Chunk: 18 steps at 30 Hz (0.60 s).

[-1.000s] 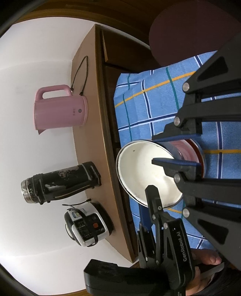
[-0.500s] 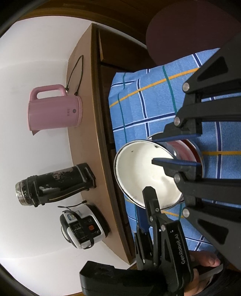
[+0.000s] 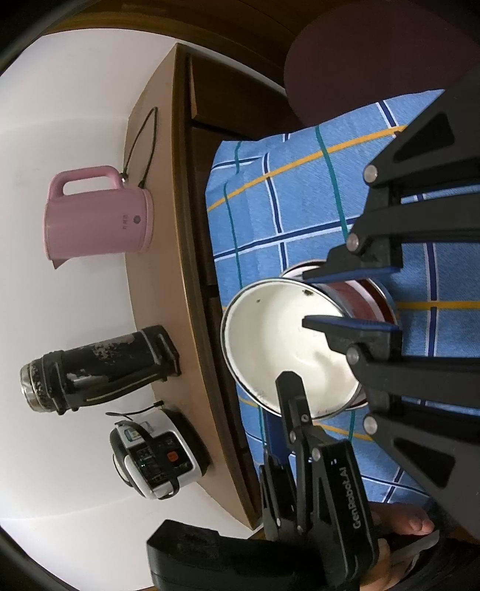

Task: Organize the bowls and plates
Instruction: 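Lower the white enamel bowl into the pink bowl with both grippers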

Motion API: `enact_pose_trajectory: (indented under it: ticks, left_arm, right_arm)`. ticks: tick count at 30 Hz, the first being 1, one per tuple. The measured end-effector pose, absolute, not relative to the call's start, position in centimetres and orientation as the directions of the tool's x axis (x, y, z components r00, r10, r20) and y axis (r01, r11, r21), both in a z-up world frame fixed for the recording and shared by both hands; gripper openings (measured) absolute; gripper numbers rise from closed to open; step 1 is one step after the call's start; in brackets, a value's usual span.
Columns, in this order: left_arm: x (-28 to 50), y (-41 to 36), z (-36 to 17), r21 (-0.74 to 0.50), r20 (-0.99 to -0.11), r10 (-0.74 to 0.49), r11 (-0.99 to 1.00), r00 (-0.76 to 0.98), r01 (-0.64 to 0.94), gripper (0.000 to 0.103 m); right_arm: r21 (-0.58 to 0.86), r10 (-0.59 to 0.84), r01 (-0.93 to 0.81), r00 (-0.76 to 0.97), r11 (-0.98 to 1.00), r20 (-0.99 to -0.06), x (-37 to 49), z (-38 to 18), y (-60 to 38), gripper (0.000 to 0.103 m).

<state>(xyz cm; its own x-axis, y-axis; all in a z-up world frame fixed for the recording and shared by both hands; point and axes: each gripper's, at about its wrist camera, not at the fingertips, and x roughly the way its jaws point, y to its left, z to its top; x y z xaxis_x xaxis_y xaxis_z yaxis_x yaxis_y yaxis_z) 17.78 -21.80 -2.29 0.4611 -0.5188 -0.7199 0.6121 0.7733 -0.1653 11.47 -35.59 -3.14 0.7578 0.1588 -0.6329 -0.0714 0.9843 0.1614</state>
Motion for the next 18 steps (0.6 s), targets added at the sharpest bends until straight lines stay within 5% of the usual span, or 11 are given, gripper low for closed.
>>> enact_pose_trajectory:
  ticks: [18]
  left_arm:
    - [18.11, -22.11, -3.31, -0.15, -0.742, -0.497, 0.777, 0.45, 0.611, 0.034]
  right_arm:
    - [0.164, 0.165, -0.075, 0.742, 0.984, -0.649, 11.14, -3.93, -35.29, 0.018]
